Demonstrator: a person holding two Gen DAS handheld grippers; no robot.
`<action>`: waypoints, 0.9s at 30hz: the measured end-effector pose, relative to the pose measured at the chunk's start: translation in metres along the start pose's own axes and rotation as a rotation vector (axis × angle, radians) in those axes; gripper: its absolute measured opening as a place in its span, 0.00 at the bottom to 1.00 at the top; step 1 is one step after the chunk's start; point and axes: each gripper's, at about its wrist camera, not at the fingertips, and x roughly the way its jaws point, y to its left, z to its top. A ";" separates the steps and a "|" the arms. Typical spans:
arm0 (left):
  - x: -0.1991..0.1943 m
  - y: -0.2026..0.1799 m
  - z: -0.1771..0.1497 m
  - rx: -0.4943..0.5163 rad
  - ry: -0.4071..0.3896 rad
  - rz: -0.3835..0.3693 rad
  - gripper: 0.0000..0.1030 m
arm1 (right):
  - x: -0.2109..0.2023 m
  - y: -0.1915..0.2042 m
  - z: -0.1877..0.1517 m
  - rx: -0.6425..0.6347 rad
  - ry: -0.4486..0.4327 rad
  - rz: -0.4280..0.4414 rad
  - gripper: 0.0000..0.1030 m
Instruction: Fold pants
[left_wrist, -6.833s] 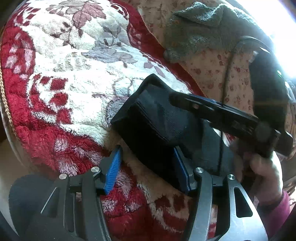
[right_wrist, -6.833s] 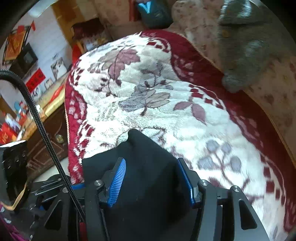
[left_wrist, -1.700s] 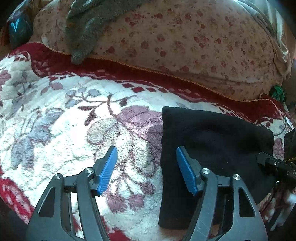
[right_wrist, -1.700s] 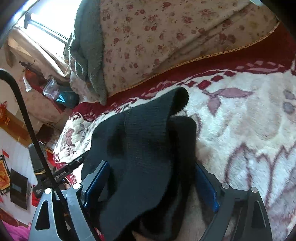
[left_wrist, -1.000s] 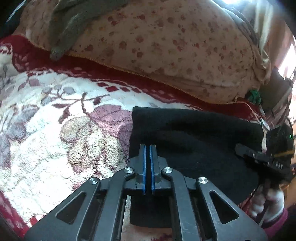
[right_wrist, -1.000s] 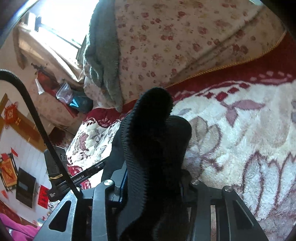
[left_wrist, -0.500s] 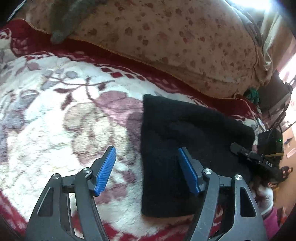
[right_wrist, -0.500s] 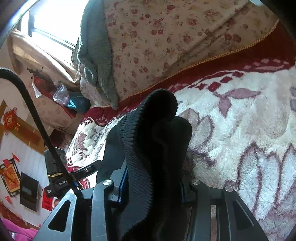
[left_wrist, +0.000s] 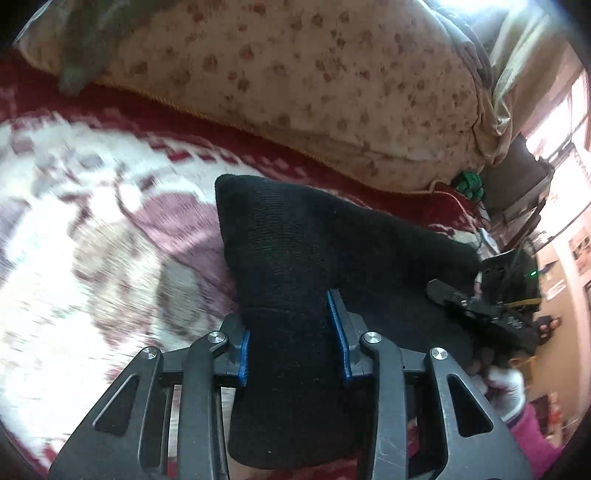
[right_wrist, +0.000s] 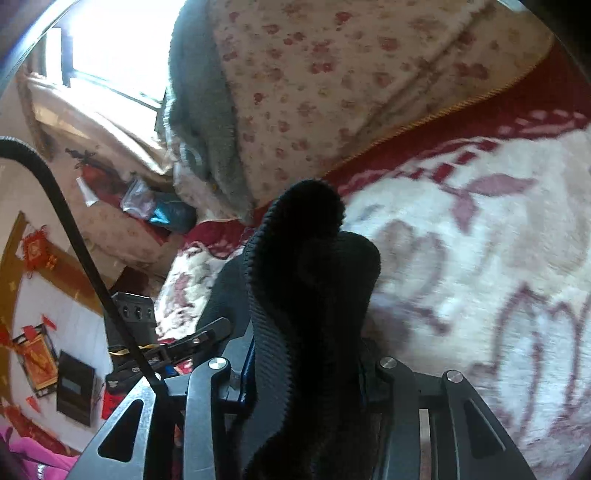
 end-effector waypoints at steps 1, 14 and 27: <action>-0.006 0.002 0.003 0.004 -0.009 0.012 0.33 | 0.003 0.009 0.002 -0.020 0.003 0.003 0.37; -0.108 0.109 0.022 -0.098 -0.115 0.234 0.33 | 0.146 0.113 0.015 -0.137 0.131 0.093 0.37; -0.099 0.183 0.000 -0.262 -0.110 0.278 0.64 | 0.217 0.110 0.010 -0.159 0.221 -0.085 0.53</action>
